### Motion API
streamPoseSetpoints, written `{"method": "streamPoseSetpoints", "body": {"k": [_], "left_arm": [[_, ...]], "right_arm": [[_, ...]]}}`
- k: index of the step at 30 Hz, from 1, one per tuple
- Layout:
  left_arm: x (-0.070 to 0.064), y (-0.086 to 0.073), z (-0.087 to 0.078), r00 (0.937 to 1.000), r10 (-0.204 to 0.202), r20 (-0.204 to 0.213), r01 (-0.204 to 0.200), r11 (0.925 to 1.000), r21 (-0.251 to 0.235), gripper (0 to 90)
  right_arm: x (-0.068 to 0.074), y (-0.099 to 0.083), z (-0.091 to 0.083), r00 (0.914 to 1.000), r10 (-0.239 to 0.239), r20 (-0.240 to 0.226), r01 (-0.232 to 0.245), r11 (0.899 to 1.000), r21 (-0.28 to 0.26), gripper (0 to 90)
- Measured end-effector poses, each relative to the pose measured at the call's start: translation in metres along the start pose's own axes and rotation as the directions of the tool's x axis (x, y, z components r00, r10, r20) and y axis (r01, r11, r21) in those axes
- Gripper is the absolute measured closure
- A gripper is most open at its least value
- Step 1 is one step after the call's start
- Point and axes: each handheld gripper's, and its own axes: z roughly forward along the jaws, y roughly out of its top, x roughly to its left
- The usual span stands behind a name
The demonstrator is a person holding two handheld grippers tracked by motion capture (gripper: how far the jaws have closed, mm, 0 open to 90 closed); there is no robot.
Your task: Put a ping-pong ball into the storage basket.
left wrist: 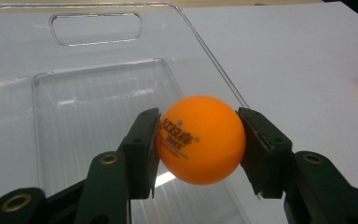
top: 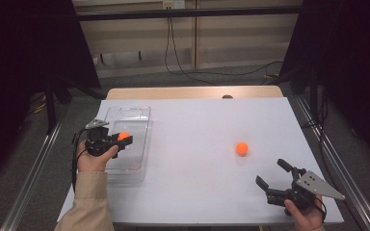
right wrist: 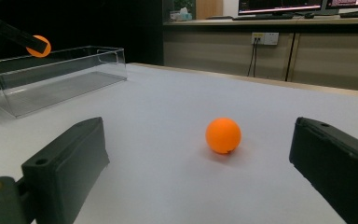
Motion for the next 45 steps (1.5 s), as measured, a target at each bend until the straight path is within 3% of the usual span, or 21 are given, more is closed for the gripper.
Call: {"method": "streamPoseSetpoints", "body": {"k": [26, 45], "left_arm": [[0.0065, -0.0051, 0.0052, 0.9988, -0.016, -0.047, 0.016, 0.9998, 0.01, 50.7], [0.0063, -0.006, 0.0093, 0.9973, 0.002, -0.073, 0.0, 0.9996, 0.028, 50.8]], "right_arm": [[0.0002, 0.0001, 0.0001, 1.0, 0.001, -0.001, -0.001, 1.0, 0.001, 3.6], [0.0002, 0.0001, -0.0002, 1.0, 0.001, 0.0, -0.001, 1.0, -0.001, 3.5]]}}
